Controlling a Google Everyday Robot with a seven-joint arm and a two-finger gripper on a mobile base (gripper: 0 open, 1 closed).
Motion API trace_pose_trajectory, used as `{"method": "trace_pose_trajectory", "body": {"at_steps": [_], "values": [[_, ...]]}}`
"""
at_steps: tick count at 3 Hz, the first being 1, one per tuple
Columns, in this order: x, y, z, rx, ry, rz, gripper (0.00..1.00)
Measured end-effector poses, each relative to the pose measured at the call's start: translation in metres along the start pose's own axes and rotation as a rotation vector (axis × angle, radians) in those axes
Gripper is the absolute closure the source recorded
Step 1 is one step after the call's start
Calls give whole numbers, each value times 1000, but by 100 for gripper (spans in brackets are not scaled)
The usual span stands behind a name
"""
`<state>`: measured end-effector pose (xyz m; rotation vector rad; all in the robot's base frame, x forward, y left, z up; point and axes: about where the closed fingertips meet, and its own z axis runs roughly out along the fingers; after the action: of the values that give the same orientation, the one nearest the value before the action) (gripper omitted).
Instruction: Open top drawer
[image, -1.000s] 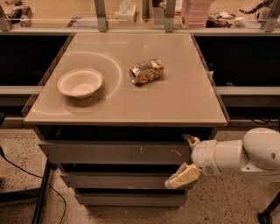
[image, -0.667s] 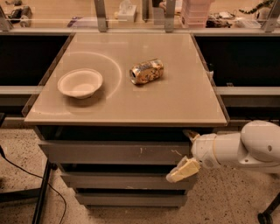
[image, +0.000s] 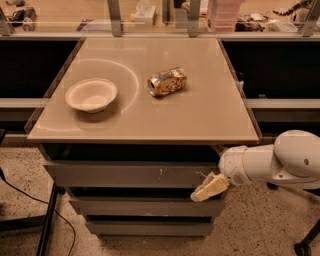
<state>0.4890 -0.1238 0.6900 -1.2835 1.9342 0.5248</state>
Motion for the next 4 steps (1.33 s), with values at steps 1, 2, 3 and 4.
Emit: {"method": "trace_pose_trajectory", "body": {"at_steps": [1,2,3,4], "values": [[8,4,2,-10,2,20,0],[28,11,6,-21,13,71,0],[34,13,5,-29,21,91,0],[31,12,3,-29,21,91,0]]}}
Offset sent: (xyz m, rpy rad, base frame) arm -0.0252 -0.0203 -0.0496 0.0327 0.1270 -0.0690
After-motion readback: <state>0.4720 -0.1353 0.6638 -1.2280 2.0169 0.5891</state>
